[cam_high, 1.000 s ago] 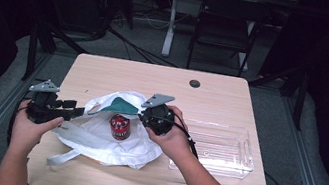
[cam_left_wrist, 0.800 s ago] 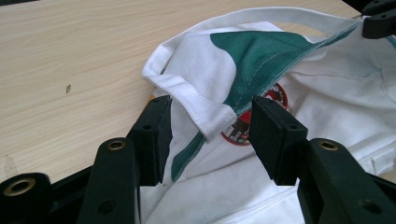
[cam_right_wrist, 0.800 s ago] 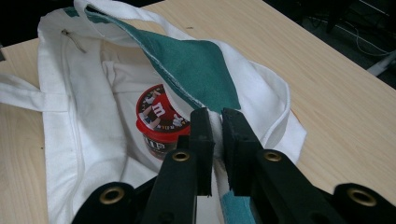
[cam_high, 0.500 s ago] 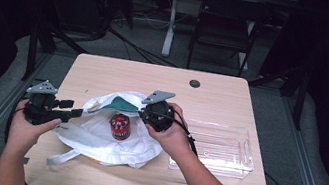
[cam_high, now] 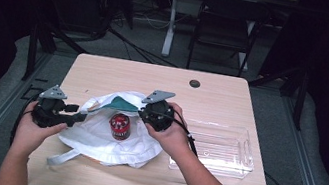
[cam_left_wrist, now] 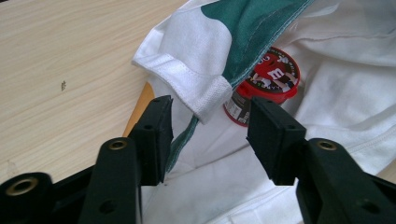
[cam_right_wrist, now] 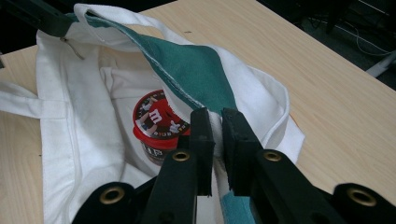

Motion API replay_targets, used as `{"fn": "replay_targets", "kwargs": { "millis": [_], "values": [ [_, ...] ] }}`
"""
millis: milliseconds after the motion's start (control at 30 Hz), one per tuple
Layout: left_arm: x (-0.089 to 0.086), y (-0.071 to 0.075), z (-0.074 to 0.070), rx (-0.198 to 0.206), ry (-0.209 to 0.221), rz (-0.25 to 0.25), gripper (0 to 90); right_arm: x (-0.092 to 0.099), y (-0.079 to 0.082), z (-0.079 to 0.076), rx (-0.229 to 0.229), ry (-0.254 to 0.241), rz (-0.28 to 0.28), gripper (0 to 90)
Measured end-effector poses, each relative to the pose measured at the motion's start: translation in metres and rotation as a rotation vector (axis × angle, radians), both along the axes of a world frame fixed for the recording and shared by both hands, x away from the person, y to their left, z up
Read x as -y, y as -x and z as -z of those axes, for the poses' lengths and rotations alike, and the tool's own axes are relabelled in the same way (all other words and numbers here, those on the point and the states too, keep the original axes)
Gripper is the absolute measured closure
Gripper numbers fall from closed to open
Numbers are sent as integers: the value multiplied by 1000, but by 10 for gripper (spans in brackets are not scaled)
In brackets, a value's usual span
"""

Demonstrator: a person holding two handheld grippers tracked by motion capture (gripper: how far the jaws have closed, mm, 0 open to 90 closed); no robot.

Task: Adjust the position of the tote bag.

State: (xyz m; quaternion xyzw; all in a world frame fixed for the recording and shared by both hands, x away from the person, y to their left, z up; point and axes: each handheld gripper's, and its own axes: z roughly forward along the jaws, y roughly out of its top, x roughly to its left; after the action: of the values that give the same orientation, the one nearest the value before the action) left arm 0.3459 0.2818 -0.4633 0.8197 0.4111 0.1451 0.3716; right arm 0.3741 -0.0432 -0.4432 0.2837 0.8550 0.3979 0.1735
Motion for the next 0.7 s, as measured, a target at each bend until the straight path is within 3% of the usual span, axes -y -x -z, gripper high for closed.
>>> {"fn": "replay_targets", "kwargs": {
  "millis": [133, 300, 633, 700],
  "values": [
    [5, -1, 2, 12, -4, -2, 593, 0, 0, 0, 3, 1, 0, 831],
    [10, -1, -2, 52, -53, 1, 629, 4, 0, 2, 1, -9, -5, 831],
    [10, -2, -2, 50, -44, -8, 755, 4, -1, 4, -3, -31, -13, 832],
    [10, -2, -3, 44, -40, -7, 818, 5, -3, 5, -5, -39, -10, 832]
  ]
}}
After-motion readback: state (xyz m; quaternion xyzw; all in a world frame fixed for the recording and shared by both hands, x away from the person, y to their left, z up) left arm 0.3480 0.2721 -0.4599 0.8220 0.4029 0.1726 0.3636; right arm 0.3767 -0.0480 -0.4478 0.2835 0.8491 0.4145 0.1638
